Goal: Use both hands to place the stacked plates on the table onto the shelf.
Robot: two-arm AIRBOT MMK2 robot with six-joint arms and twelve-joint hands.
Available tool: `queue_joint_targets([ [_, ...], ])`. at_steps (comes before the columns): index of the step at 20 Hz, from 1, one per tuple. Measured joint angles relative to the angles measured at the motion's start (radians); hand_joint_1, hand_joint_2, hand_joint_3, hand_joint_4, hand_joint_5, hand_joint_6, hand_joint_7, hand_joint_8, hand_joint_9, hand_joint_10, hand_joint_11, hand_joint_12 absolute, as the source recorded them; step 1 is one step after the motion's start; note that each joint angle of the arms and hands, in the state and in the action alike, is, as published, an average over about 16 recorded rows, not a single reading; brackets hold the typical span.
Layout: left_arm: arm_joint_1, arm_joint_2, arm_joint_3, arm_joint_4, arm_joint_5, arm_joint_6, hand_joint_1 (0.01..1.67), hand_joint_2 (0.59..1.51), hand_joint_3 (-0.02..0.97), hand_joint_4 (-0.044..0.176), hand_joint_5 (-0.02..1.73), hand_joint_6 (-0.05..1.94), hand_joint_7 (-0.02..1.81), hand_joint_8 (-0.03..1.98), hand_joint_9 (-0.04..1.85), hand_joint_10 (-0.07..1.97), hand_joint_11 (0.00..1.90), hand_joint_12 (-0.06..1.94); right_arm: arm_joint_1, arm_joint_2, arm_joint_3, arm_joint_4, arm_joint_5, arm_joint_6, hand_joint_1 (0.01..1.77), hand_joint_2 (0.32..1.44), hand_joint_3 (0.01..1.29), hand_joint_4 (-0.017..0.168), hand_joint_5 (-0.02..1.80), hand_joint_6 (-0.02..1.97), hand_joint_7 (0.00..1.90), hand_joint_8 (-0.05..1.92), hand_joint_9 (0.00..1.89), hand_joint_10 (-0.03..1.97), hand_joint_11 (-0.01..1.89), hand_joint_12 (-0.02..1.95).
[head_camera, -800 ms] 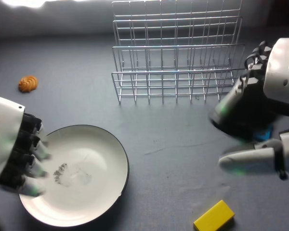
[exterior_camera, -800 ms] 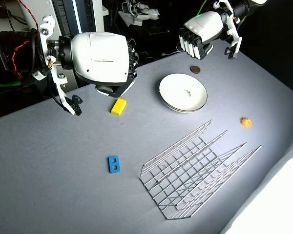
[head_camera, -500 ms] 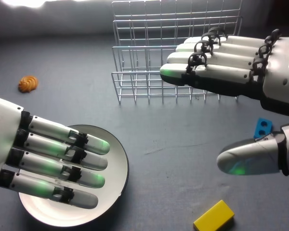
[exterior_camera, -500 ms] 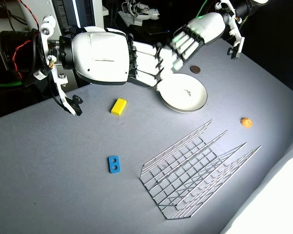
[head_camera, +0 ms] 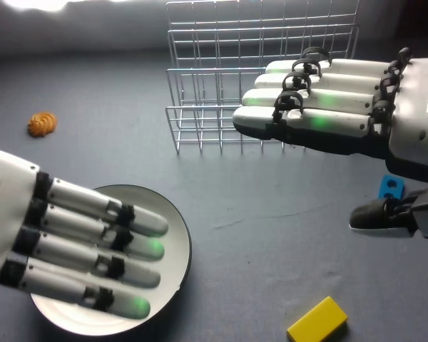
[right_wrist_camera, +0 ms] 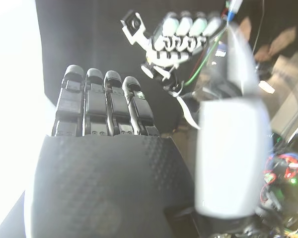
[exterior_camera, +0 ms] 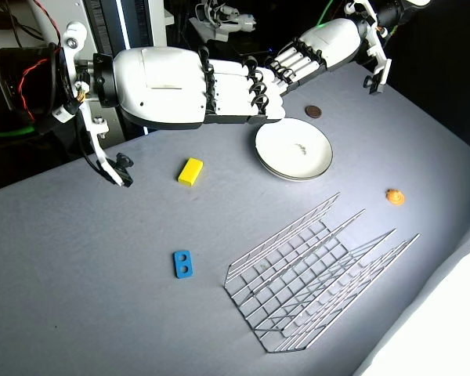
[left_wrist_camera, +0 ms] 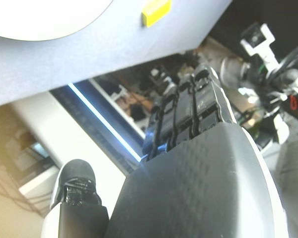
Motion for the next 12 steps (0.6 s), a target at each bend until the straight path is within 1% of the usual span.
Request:
queue_joint_targets([
  [4, 0.001, -0.002, -0.001, 0.010, -0.011, -0.045, 0.02, 1.152, 0.029, -0.005, 0.04, 0.00, 0.03, -0.01, 0.02, 0.01, 0.02, -0.01, 0.002, 0.000, 0.000, -0.017, -0.023, 0.005, 1.14, 1.01, 0.03, -0.001, 0.02, 0.02, 0.02, 0.01, 0.02, 0.01, 0.02, -0.01],
  [6, -0.003, -0.004, -0.001, 0.017, -0.016, -0.069, 0.02, 1.151, 0.027, -0.005, 0.05, 0.00, 0.03, -0.01, 0.02, 0.00, 0.02, -0.01, 0.003, 0.000, 0.000, -0.025, -0.036, 0.012, 1.24, 1.00, 0.03, -0.001, 0.02, 0.02, 0.02, 0.01, 0.02, 0.01, 0.02, -0.01],
  [8, -0.009, -0.004, 0.000, 0.028, -0.020, -0.093, 0.02, 1.151, 0.026, -0.005, 0.05, 0.00, 0.03, -0.01, 0.02, 0.01, 0.02, -0.01, 0.004, 0.000, 0.000, -0.034, -0.050, 0.021, 1.27, 1.01, 0.03, -0.002, 0.02, 0.02, 0.02, 0.01, 0.02, 0.01, 0.02, 0.00],
  [12, -0.027, -0.003, -0.003, 0.046, -0.020, -0.137, 0.02, 1.150, 0.027, -0.005, 0.05, 0.00, 0.03, -0.01, 0.02, 0.00, 0.02, -0.01, 0.005, -0.001, 0.000, -0.059, -0.073, 0.035, 1.24, 1.01, 0.03, -0.002, 0.02, 0.02, 0.02, 0.01, 0.02, 0.01, 0.02, 0.03],
])
